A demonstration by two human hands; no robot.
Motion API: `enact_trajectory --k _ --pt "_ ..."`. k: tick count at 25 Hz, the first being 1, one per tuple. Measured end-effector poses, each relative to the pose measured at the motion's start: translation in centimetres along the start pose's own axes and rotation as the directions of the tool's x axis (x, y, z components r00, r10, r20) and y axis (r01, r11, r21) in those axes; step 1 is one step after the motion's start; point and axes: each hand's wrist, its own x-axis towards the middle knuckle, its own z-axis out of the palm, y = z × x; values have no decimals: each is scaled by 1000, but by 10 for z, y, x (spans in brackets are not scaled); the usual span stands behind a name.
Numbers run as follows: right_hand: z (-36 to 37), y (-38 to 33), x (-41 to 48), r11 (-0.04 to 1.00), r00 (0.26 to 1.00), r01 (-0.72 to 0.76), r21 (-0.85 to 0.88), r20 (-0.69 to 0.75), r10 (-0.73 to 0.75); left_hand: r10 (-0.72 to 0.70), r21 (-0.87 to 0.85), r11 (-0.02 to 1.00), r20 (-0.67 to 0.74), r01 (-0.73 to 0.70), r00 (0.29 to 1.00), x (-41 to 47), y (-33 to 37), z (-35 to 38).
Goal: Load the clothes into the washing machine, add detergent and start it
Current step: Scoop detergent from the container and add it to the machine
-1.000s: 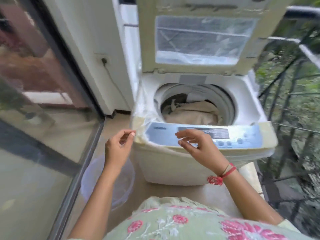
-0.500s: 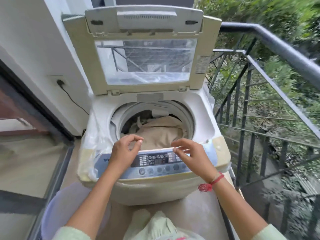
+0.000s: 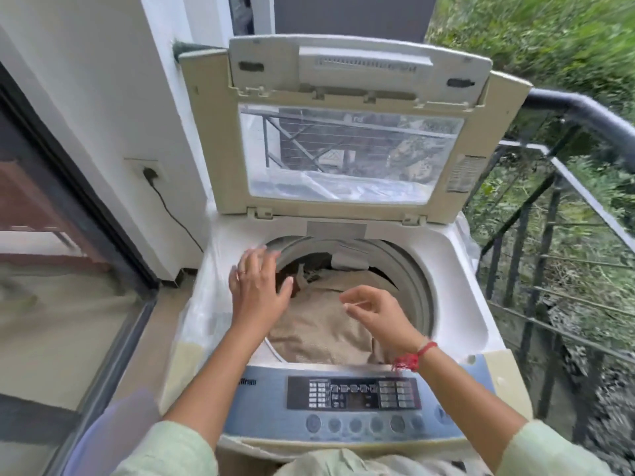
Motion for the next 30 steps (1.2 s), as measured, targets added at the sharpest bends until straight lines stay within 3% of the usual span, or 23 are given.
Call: enact_trajectory --k 4,8,11,14,16,19,24,27,30 --pt "11 -7 40 992 995 -93 85 46 90 -160 187 973 134 134 978 34 -40 -3" --pt "30 -20 82 974 978 -197 113 94 187 -120 242 970 340 36 933 64 -66 0" --pt "37 -21 109 935 962 -272 229 71 263 -72 312 949 377 -53 924 80 -76 1" --pt "29 -17 136 833 915 -365 416 -5 404 -51 359 929 374 -94 926 82 -84 5" --pt "24 -8 155 705 849 -445 552 8 529 -38 332 939 354 -88 935 83 -84 8" --pt "19 1 174 368 745 -478 798 147 651 -23 302 950 325 -81 945 84 -86 10" --pt "4 -6 190 -31 738 -218 975 186 649 -3 273 959 278 -76 960 83 -88 14" --pt "8 -10 195 -172 785 -166 971 235 573 -11 279 958 277 -69 961 84 -88 14" --pt "12 -18 198 -222 800 -113 969 221 558 -11 279 958 281 -70 960 83 -88 14"
